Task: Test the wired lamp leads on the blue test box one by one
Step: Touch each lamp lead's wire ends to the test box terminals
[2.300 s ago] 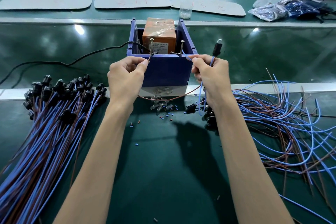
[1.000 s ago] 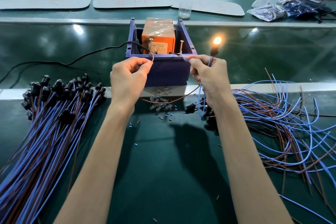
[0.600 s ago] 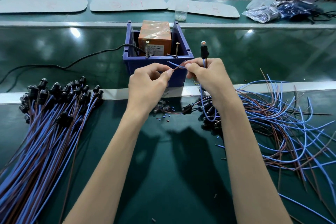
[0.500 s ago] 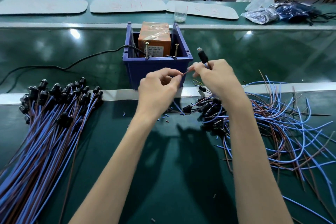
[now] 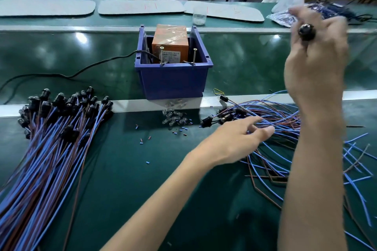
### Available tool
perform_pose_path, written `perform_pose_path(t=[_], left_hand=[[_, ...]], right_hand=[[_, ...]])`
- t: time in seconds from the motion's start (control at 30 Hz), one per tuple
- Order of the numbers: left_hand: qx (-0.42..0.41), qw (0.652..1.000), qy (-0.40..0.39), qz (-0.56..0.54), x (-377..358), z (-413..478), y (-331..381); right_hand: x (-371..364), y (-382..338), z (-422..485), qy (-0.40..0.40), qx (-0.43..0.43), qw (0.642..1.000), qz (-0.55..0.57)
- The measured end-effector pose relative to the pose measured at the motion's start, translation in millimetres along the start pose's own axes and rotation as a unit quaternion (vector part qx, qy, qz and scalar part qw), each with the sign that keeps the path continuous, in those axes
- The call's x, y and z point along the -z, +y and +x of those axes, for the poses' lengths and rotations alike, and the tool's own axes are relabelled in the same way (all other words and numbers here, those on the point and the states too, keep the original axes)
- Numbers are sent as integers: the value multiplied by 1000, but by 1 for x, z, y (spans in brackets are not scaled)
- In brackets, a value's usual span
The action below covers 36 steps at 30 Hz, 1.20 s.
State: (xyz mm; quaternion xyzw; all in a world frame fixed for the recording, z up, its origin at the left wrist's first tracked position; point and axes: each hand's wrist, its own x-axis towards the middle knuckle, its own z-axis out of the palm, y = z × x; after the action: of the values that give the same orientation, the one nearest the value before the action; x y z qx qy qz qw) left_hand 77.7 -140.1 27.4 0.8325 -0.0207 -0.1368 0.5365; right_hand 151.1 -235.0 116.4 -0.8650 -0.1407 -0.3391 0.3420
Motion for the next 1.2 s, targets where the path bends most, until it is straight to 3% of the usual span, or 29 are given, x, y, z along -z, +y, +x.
perform_pose_path(t=[0.17,0.3,0.4,0.5,0.6,0.67,0.73,0.83,0.9,1.0,1.2], left_hand=[[-16,999,21,31,10,-2,0],[-21,998,39,51,23,-4,-2],[-24,996,51,73,37,-9,-2],[-5,991,56,118,63,-18,-2],[48,974,34,219,103,-35,-7],[104,963,31,248,133,-51,-17],[183,943,84,264,163,-70,-36],[312,867,257,292,193,-92,-66],[356,836,323,266,197,-97,-78],[390,825,333,236,191,-91,-93],[372,820,371,226,196,-87,-98]], right_hand=[[-10,1,-5,-22,33,999,3],[-18,0,-6,1,16,999,-44],[-19,4,-8,-31,7,996,-82],[-21,15,-7,-190,-50,968,-157],[-22,26,-9,-397,-189,888,-136],[-24,33,-14,-471,-208,844,-148],[-27,40,-17,-493,-208,832,-147],[-25,45,-15,-501,-193,835,-119],[-21,43,-13,-492,-166,849,-98],[-18,33,-12,-491,-113,861,-72],[-21,14,-15,-507,-66,859,-2]])
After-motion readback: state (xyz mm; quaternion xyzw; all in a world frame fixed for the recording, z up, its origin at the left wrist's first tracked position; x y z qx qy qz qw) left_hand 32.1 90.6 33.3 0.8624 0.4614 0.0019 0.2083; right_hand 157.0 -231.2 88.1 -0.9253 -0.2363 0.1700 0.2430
